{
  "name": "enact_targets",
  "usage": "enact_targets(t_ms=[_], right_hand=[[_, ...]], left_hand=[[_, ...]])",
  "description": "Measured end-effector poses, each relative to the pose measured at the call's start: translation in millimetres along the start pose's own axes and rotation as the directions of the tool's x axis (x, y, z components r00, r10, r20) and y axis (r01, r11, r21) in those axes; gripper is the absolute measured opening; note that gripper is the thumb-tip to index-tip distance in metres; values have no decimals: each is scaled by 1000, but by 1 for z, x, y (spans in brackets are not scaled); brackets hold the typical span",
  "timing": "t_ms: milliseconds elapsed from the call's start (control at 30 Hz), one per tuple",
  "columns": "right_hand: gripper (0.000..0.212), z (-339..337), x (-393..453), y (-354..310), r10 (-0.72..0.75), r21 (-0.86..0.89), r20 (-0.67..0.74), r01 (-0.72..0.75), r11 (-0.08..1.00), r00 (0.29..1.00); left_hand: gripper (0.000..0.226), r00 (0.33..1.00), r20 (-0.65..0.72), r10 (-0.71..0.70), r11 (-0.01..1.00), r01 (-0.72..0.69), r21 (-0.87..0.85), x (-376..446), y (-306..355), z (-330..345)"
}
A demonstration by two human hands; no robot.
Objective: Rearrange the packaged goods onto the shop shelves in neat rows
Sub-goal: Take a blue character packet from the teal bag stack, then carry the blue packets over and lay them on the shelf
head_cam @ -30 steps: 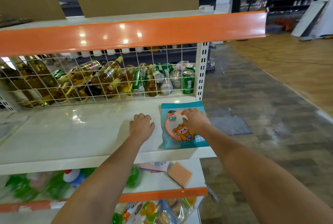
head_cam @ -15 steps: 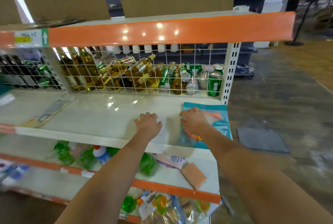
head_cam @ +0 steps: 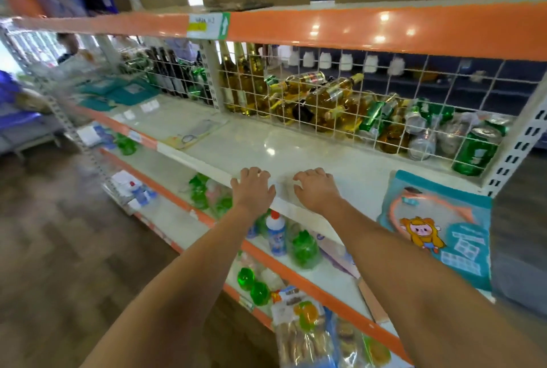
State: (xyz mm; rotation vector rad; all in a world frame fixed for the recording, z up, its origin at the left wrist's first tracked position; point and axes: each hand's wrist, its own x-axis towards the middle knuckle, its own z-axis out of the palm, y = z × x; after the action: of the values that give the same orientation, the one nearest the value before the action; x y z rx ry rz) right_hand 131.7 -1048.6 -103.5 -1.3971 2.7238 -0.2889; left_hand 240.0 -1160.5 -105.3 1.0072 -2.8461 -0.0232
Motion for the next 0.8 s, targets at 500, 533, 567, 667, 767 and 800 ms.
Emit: enact_targets(t_ms=[500,533,567,667,767,800], right_hand=[[39,32,112,-239,-290,-5,9,290,957,957],[39,33,119,-254,-306,-9,-3,306,952,952],[39,34,125,-268,-319,-7,-20,319,948,947],[40,39,146,-309,-361,-17,-65,360,933,930],[39,48,167,-346,-396,-48,-83,394,918,914],[38,52,173,-357,-408,-56,-75,405,913,910]], left_hand=[[45,947,-41,-317,948,316,-32,-8,-245,-35],[45,942,-40,-332,943,331,-33,-9,-262,-37],[45,937,-44,-346,938,345,-30,-9,-278,-38],[46,916,-61,-397,918,395,-37,-9,-324,-43],[49,888,-49,-457,889,455,-54,-8,-360,-39],[48,878,-36,-477,878,475,-60,-7,-371,-36]])
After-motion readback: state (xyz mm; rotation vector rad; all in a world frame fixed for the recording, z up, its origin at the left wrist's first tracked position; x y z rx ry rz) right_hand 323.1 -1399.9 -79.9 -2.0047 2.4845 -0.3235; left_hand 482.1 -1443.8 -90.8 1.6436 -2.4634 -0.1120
